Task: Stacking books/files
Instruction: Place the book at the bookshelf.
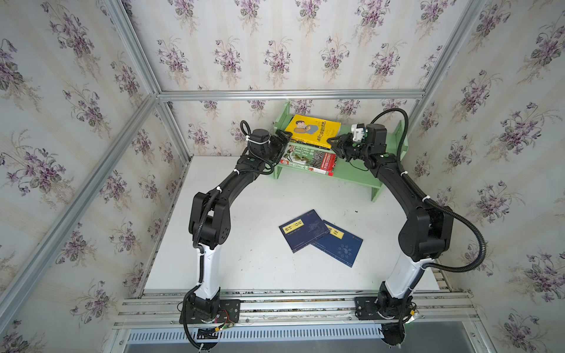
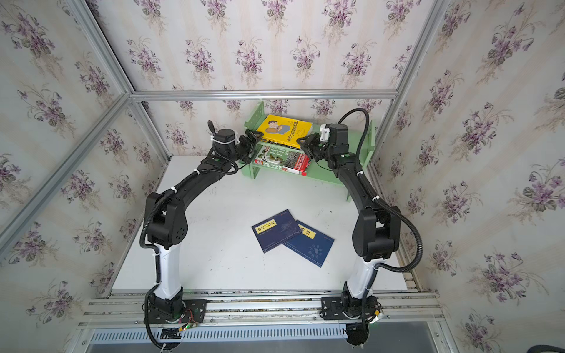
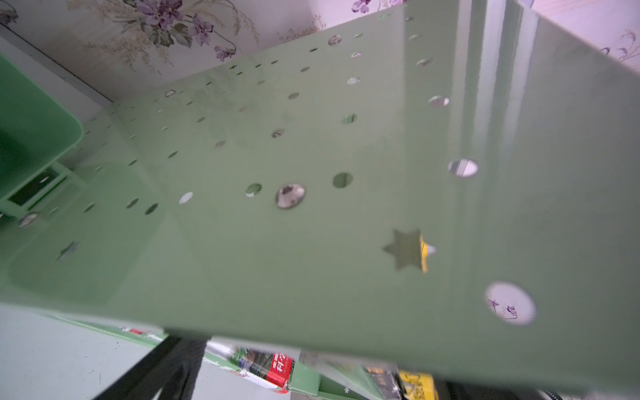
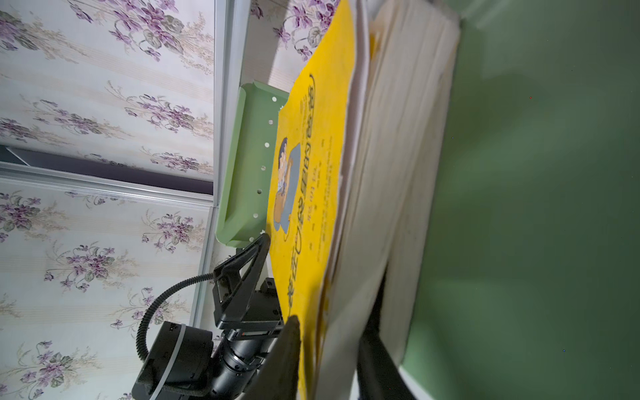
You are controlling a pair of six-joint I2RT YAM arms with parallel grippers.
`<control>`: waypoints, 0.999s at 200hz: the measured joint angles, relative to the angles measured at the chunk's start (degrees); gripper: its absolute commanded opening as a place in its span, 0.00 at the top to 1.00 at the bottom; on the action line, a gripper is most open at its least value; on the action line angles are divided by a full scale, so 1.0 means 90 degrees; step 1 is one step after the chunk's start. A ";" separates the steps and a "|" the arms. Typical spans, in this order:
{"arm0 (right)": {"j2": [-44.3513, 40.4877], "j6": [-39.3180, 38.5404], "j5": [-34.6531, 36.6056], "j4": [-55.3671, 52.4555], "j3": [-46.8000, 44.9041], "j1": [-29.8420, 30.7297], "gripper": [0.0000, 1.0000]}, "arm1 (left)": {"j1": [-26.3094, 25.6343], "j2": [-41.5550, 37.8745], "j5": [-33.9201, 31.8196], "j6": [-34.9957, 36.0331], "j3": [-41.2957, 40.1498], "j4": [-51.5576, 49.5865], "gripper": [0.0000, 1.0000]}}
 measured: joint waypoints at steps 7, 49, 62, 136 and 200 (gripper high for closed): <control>0.0012 -0.0046 0.0007 -0.0073 0.0046 -0.0002 0.70 | 0.0000 0.0000 0.0000 -0.0010 0.0002 -0.0002 0.00; 0.0138 -0.0260 0.0185 -0.0461 0.0381 -0.0010 0.69 | 0.0000 0.0000 0.0000 -0.0032 0.0007 -0.0012 0.00; 0.0185 -0.0325 0.0199 -0.0544 0.0459 -0.0015 0.67 | 0.0000 0.0000 0.0000 -0.0034 0.0007 -0.0022 0.00; 0.0369 -0.0427 0.0359 -0.0721 0.0758 -0.0015 0.74 | 0.0002 0.0019 0.0000 -0.0066 0.0058 -0.0073 0.00; 0.0260 -0.0532 0.0384 -0.0753 0.0704 -0.0002 0.56 | 0.0000 0.0024 0.0000 -0.0085 0.0078 -0.0095 0.00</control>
